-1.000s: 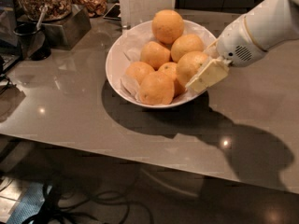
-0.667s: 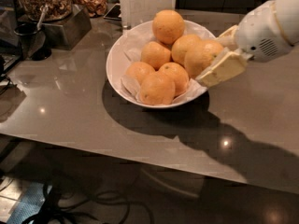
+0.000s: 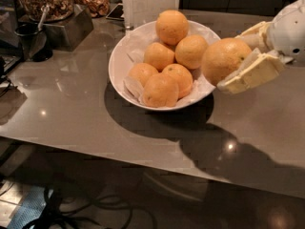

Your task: Pick orange from white bowl

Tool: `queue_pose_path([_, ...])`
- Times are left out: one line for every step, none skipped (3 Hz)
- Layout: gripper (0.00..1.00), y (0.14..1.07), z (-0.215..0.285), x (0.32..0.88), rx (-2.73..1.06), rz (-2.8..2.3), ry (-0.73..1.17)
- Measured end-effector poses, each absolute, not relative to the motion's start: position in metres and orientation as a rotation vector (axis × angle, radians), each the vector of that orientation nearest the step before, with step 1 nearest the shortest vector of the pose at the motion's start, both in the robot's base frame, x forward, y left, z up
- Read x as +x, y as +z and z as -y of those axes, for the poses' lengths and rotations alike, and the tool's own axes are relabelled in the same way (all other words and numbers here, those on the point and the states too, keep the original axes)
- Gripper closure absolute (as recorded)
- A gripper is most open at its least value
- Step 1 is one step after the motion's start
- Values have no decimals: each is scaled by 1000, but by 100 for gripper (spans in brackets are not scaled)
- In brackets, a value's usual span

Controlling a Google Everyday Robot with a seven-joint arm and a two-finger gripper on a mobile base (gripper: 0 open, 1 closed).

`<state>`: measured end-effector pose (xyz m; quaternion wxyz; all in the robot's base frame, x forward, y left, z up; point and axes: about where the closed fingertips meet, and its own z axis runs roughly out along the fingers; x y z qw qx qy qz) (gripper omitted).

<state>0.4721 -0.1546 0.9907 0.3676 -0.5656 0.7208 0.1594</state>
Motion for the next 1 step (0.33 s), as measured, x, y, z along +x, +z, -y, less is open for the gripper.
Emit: queue_pose_path([100, 989, 153, 467, -1471, -1856, 424])
